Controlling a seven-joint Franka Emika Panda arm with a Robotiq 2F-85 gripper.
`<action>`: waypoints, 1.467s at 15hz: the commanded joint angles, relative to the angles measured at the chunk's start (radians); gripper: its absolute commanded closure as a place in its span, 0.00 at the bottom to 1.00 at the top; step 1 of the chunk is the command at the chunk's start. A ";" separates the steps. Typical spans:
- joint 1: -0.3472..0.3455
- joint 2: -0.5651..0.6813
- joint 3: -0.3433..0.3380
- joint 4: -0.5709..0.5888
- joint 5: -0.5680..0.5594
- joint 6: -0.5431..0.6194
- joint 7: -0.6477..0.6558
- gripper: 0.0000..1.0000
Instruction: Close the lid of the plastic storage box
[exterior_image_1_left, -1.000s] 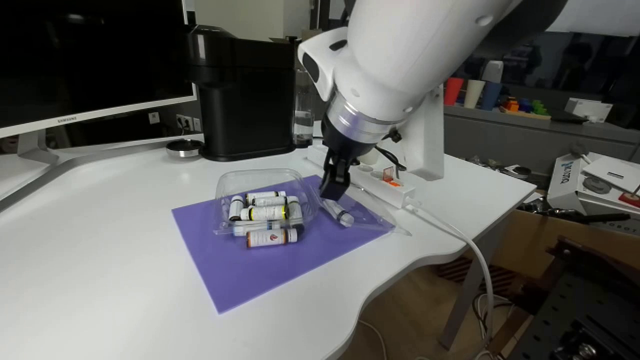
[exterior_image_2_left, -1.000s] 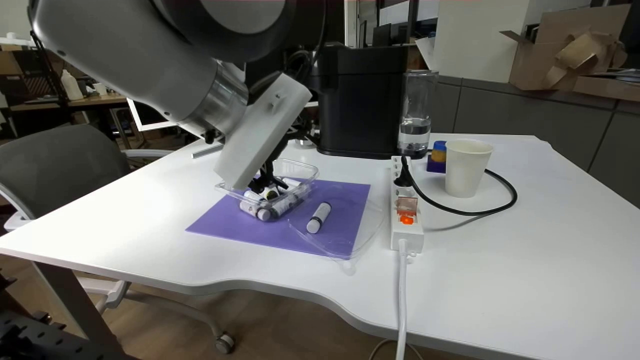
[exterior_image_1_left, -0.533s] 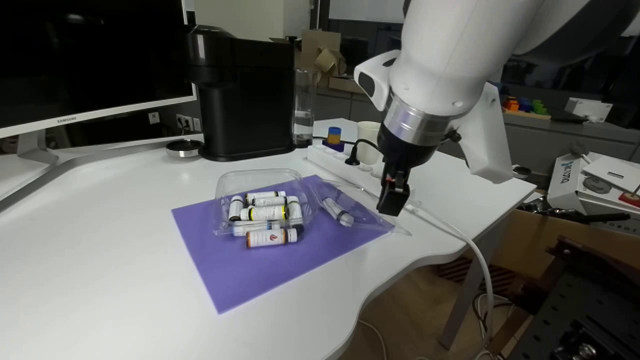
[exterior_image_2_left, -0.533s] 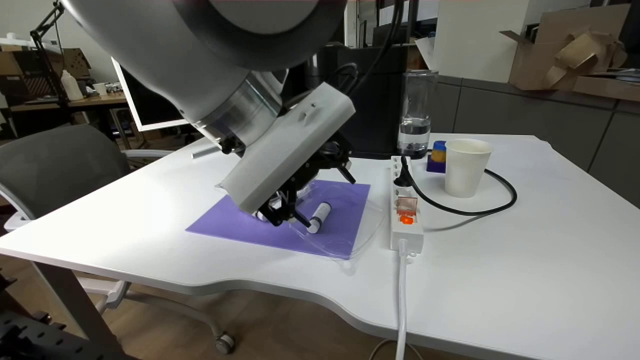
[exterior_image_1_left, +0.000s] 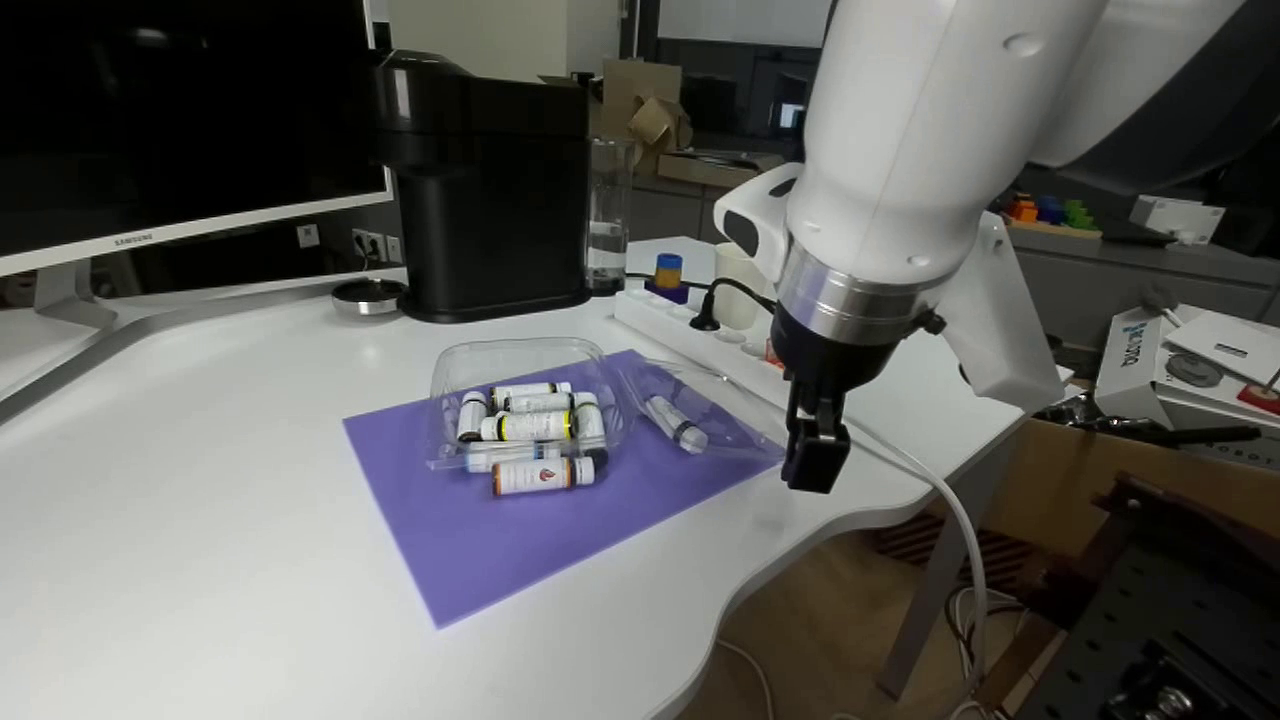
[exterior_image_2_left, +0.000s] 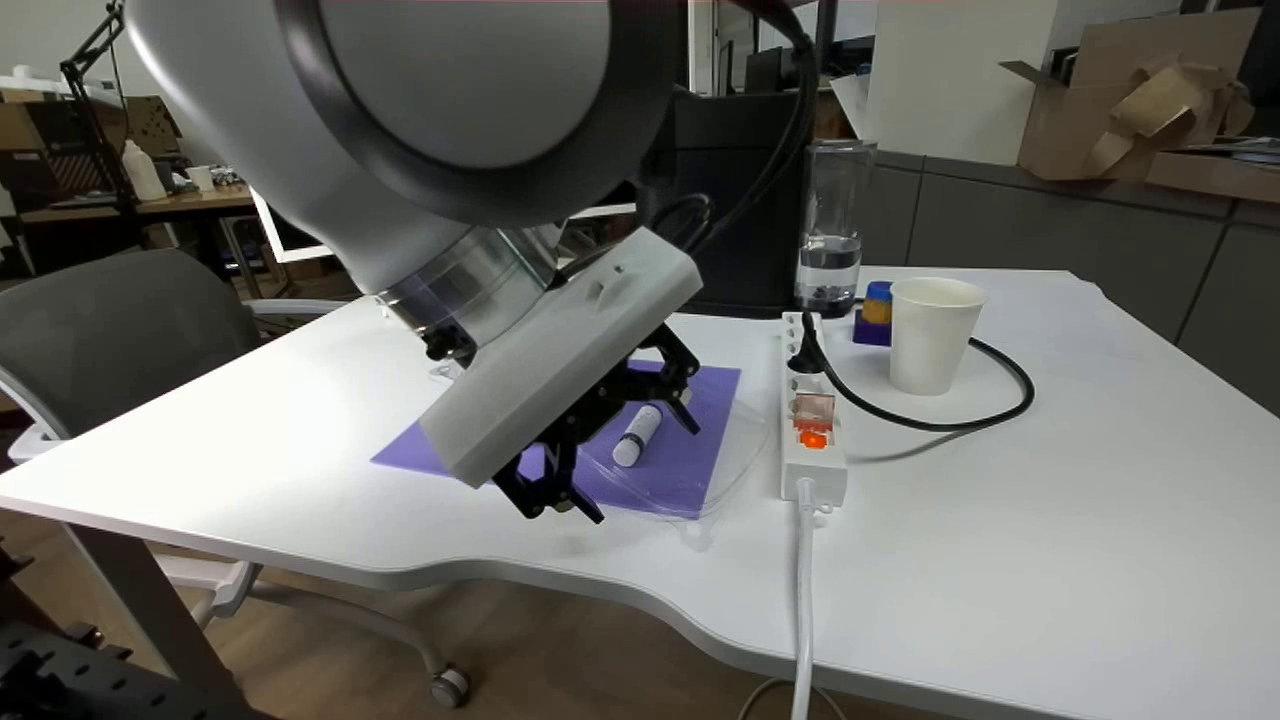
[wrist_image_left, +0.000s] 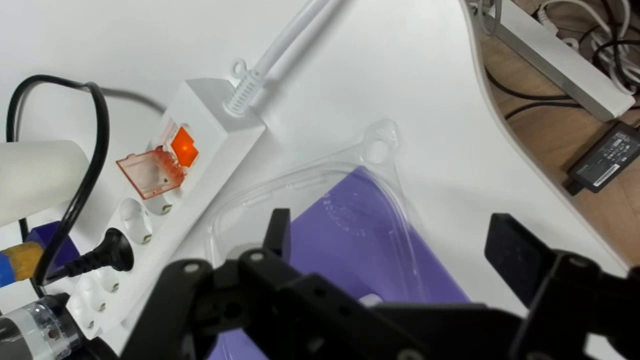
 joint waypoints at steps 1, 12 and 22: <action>0.008 0.017 0.016 0.013 -0.007 0.011 0.002 0.00; -0.009 0.077 0.113 0.083 -0.154 -0.062 0.115 0.00; -0.021 0.144 0.125 0.128 -0.190 -0.154 0.157 0.00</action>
